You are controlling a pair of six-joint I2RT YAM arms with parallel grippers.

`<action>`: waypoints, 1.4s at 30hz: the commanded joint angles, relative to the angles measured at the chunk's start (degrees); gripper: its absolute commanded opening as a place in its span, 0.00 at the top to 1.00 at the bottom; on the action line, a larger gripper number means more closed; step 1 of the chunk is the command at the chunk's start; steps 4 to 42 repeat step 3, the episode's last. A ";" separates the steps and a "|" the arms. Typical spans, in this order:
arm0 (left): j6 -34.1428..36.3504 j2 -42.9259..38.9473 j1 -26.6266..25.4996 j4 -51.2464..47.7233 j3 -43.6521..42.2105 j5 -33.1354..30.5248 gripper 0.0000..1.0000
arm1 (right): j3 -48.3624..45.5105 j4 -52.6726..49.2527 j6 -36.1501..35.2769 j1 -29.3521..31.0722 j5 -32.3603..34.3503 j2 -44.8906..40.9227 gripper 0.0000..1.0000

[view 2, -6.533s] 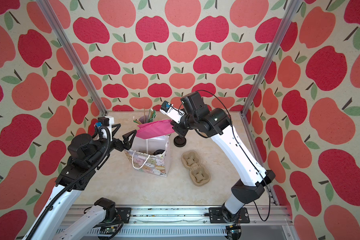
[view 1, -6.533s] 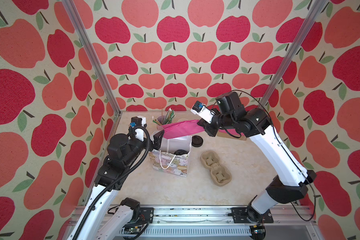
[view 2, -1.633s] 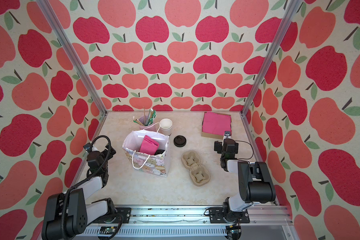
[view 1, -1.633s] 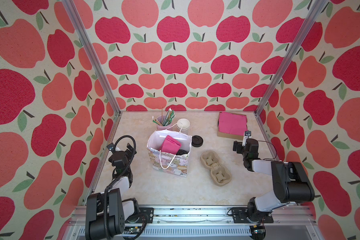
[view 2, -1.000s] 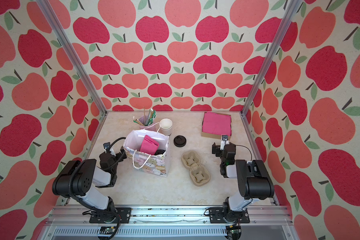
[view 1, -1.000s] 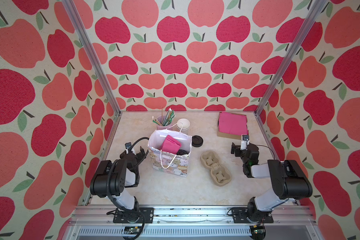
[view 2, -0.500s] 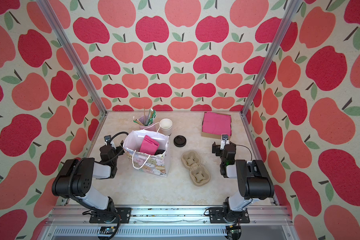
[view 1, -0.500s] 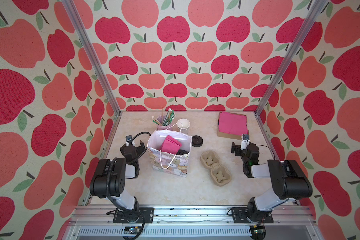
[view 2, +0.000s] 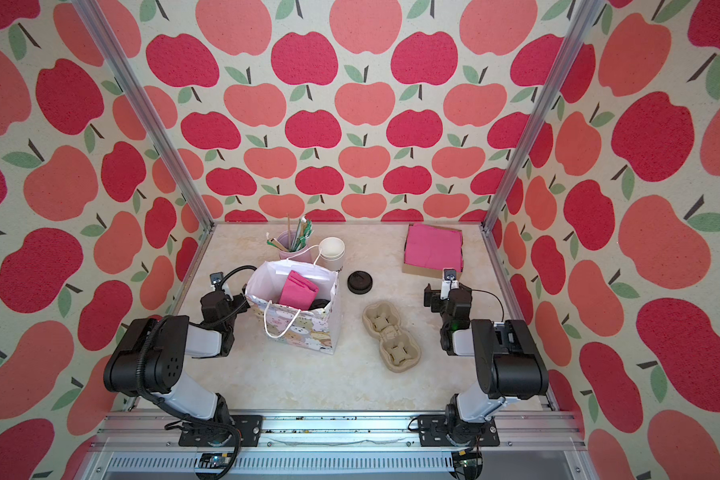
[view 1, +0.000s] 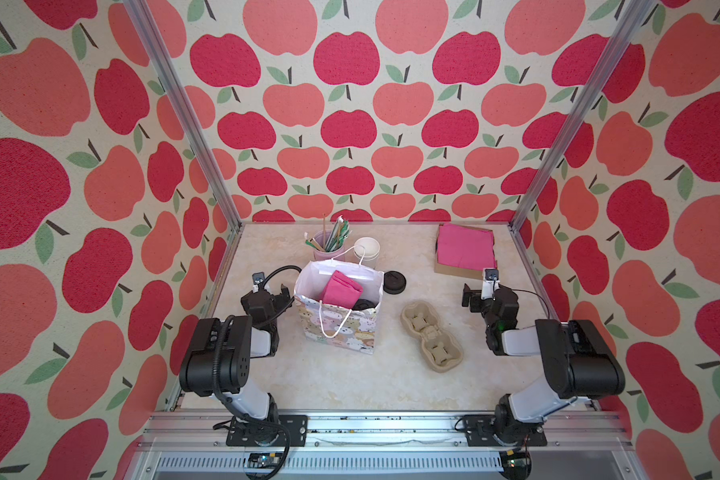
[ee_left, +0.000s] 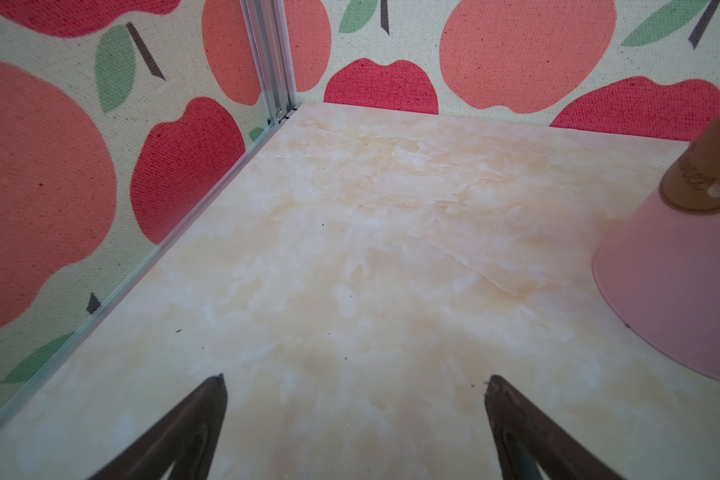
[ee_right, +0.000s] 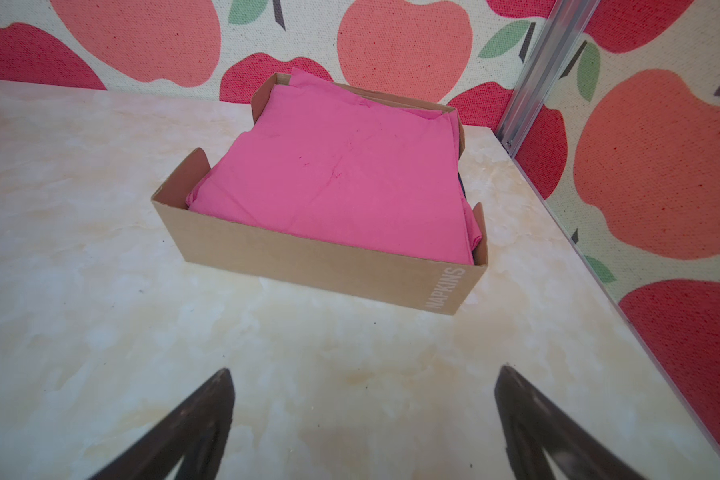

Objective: Pack the takeout coffee

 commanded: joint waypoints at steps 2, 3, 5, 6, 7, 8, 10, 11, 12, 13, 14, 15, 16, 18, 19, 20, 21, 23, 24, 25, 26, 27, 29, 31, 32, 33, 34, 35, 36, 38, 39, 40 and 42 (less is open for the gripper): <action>0.77 -0.36 -0.10 -0.24 0.81 -0.01 0.01 | 0.56 0.11 -0.62 -0.44 -1.87 0.18 0.01; 0.71 -0.40 -0.13 -0.23 0.80 -0.01 0.01 | 0.50 0.23 -0.61 -0.44 -1.84 0.16 0.01; 0.71 -0.40 -0.13 -0.23 0.80 -0.01 0.01 | 0.50 0.23 -0.61 -0.44 -1.84 0.16 0.01; 0.71 -0.40 -0.13 -0.23 0.80 -0.01 0.01 | 0.50 0.23 -0.61 -0.44 -1.84 0.16 0.01; 0.71 -0.40 -0.13 -0.23 0.80 -0.01 0.01 | 0.50 0.23 -0.61 -0.44 -1.84 0.16 0.01; 0.71 -0.40 -0.13 -0.23 0.80 -0.01 0.01 | 0.50 0.23 -0.61 -0.44 -1.84 0.16 0.01; 0.71 -0.40 -0.13 -0.23 0.80 -0.01 0.01 | 0.50 0.23 -0.61 -0.44 -1.84 0.16 0.01; 0.71 -0.40 -0.13 -0.23 0.80 -0.01 0.01 | 0.50 0.23 -0.61 -0.44 -1.84 0.16 0.01; 0.71 -0.40 -0.13 -0.23 0.80 -0.01 0.01 | 0.50 0.23 -0.61 -0.44 -1.84 0.16 0.01; 0.71 -0.40 -0.13 -0.23 0.80 -0.01 0.01 | 0.50 0.23 -0.61 -0.44 -1.84 0.16 0.01; 0.71 -0.40 -0.13 -0.23 0.80 -0.01 0.01 | 0.50 0.23 -0.61 -0.44 -1.84 0.16 0.01; 0.71 -0.40 -0.13 -0.23 0.80 -0.01 0.01 | 0.50 0.23 -0.61 -0.44 -1.84 0.16 0.01; 0.71 -0.40 -0.13 -0.23 0.80 -0.01 0.01 | 0.50 0.23 -0.61 -0.44 -1.84 0.16 0.01; 0.71 -0.40 -0.13 -0.23 0.80 -0.01 0.01 | 0.50 0.23 -0.61 -0.44 -1.84 0.16 0.01; 0.71 -0.40 -0.13 -0.23 0.80 -0.01 0.01 | 0.50 0.23 -0.61 -0.44 -1.84 0.16 0.01; 0.71 -0.40 -0.13 -0.23 0.80 -0.01 0.01 | 0.50 0.23 -0.61 -0.44 -1.84 0.16 0.01; 0.71 -0.40 -0.13 -0.23 0.80 -0.01 0.01 | 0.50 0.23 -0.61 -0.44 -1.84 0.16 0.01; 0.71 -0.40 -0.13 -0.23 0.80 -0.01 0.01 | 0.50 0.23 -0.61 -0.44 -1.84 0.16 0.01; 0.71 -0.40 -0.13 -0.23 0.80 -0.01 0.01 | 0.50 0.23 -0.61 -0.44 -1.84 0.16 0.01; 0.71 -0.40 -0.13 -0.23 0.80 -0.01 0.01 | 0.50 0.23 -0.61 -0.44 -1.84 0.16 0.01; 0.71 -0.40 -0.13 -0.23 0.80 -0.01 0.01 | 0.50 0.23 -0.61 -0.44 -1.84 0.16 0.01; 0.71 -0.40 -0.13 -0.23 0.80 -0.01 0.01 | 0.50 0.23 -0.61 -0.44 -1.84 0.16 0.01; 0.71 -0.40 -0.13 -0.23 0.80 -0.01 0.01 | 0.50 0.23 -0.61 -0.44 -1.84 0.16 0.01; 0.71 -0.40 -0.13 -0.23 0.80 -0.01 0.01 | 0.50 0.23 -0.61 -0.44 -1.84 0.16 0.01; 0.71 -0.40 -0.13 -0.23 0.80 -0.01 0.01 | 0.50 0.23 -0.61 -0.44 -1.84 0.16 0.01; 0.71 -0.40 -0.13 -0.23 0.80 -0.01 0.01 | 0.50 0.23 -0.61 -0.44 -1.84 0.16 0.01; 0.71 -0.40 -0.13 -0.23 0.80 -0.01 0.01 | 0.50 0.23 -0.61 -0.44 -1.84 0.16 0.01; 0.71 -0.40 -0.13 -0.23 0.80 -0.01 0.01 | 0.50 0.23 -0.61 -0.44 -1.84 0.16 0.01; 0.71 -0.40 -0.13 -0.23 0.80 -0.01 0.01 | 0.50 0.23 -0.61 -0.44 -1.84 0.16 0.01; 0.71 -0.40 -0.13 -0.23 0.80 -0.01 0.01 | 0.50 0.23 -0.61 -0.44 -1.84 0.16 0.01; 0.71 -0.40 -0.13 -0.23 0.80 -0.01 0.01 | 0.50 0.23 -0.61 -0.44 -1.84 0.16 0.01; 0.71 -0.40 -0.13 -0.23 0.80 -0.01 0.01 | 0.50 0.23 -0.61 -0.44 -1.84 0.16 0.01; 0.71 -0.40 -0.13 -0.23 0.80 -0.01 0.01 | 0.50 0.23 -0.61 -0.44 -1.84 0.16 0.01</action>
